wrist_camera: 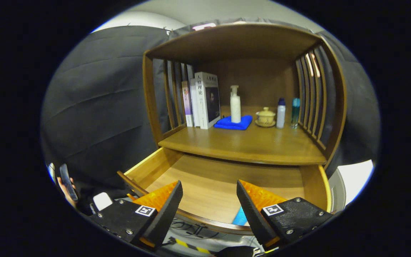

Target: Pull open the drawer, take out the items inside it, and place them on the countertop above the cabinet.

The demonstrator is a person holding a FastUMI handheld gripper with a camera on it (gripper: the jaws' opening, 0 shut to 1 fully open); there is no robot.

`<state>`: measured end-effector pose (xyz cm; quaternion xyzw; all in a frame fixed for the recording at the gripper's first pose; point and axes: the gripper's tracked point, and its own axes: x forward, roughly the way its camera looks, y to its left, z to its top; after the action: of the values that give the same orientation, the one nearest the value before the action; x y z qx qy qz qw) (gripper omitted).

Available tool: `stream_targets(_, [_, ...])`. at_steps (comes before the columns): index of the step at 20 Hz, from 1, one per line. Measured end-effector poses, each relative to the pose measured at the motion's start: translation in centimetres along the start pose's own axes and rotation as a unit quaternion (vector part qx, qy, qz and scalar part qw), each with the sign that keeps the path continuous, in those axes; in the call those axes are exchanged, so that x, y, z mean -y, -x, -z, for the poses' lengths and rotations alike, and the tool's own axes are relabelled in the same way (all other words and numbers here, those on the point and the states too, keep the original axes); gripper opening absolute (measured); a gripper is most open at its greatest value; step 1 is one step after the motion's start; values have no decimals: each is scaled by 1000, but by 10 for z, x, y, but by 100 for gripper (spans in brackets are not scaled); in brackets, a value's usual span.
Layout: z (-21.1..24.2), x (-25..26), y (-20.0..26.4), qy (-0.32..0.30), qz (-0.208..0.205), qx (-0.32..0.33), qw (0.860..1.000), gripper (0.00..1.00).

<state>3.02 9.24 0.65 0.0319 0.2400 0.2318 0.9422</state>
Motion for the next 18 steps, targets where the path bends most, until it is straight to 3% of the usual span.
stream_targets(8, [34,51,-43,-54,51,-130,989,94])
stream_targets(11, [47,71,-53,-34,73,-162,983,95])
stream_targets(15, [67,79,-63,-76,73,-220,970,94])
stream_targets(18, [82,94,-66,-68,88,-261,959,95])
